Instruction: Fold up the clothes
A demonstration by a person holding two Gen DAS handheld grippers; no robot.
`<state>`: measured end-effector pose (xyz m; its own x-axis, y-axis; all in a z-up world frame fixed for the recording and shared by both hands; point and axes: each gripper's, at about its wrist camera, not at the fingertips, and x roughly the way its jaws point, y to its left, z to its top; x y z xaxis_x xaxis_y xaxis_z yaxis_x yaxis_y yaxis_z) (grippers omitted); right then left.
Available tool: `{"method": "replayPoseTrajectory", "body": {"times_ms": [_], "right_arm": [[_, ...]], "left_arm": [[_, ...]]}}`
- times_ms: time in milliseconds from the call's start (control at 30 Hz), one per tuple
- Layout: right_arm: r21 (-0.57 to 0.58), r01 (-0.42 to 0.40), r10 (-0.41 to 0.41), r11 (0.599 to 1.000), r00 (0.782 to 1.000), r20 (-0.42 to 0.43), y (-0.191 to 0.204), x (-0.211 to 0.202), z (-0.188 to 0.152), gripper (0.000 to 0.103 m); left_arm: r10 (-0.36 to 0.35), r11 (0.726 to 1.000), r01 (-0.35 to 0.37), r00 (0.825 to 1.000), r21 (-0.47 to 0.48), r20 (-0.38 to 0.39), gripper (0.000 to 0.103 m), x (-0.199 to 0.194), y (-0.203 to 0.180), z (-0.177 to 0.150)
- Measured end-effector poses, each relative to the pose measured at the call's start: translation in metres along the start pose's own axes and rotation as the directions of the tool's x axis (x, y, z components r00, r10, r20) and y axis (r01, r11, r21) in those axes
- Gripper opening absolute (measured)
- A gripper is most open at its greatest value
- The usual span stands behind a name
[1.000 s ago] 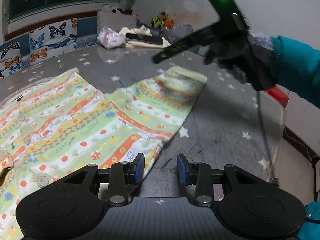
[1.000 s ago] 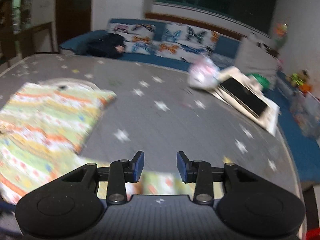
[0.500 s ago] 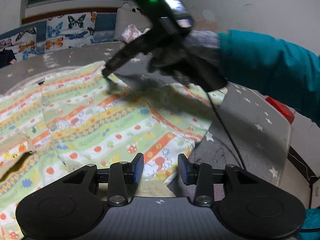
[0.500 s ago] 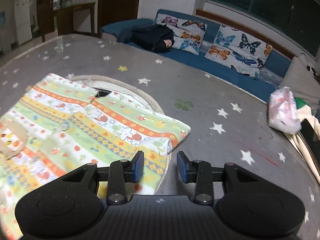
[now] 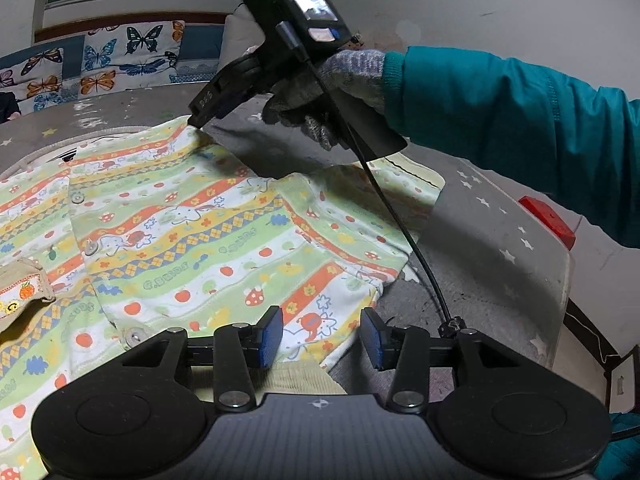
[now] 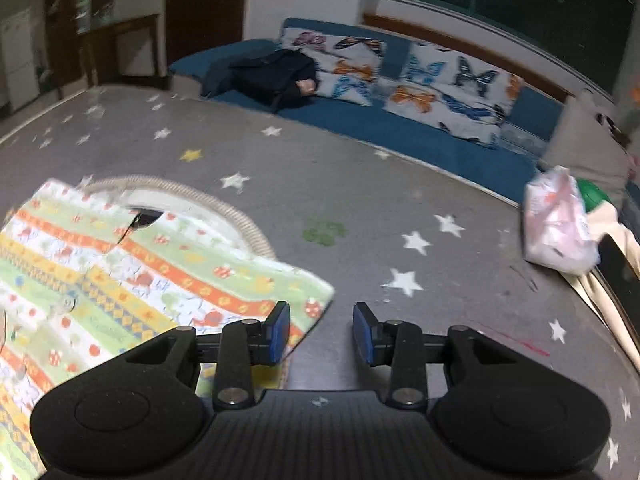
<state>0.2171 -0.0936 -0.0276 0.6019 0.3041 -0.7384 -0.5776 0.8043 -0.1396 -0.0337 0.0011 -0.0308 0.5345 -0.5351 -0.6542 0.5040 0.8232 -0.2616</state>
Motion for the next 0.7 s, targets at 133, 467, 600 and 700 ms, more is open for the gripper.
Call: {"method": "replayPoseTrajectory", "body": {"times_ms": [133, 467, 600, 700], "right_arm": [[-0.005, 0.089, -0.089, 0.996, 0.996, -0.003, -0.001, 0.007, 0.004, 0.033], [-0.144, -0.129, 0.129, 0.981, 0.992, -0.01, 0.038, -0.05, -0.009, 0.034], [-0.224, -0.226, 0.223, 0.948, 0.974, -0.04, 0.074, -0.068, -0.022, 0.034], [-0.279, -0.287, 0.279, 0.916, 0.958, -0.069, 0.104, -0.077, -0.035, 0.034]], "left_arm": [[0.007, 1.0, -0.007, 1.0, 0.004, 0.009, 0.047, -0.005, -0.001, 0.0], [0.086, 0.996, -0.085, 0.994, -0.015, 0.072, 0.048, -0.037, 0.006, -0.002], [0.185, 0.981, -0.178, 0.978, -0.08, 0.094, 0.049, -0.057, 0.023, -0.008], [0.239, 0.965, -0.227, 0.967, -0.128, 0.086, 0.05, -0.064, 0.038, -0.014]]}}
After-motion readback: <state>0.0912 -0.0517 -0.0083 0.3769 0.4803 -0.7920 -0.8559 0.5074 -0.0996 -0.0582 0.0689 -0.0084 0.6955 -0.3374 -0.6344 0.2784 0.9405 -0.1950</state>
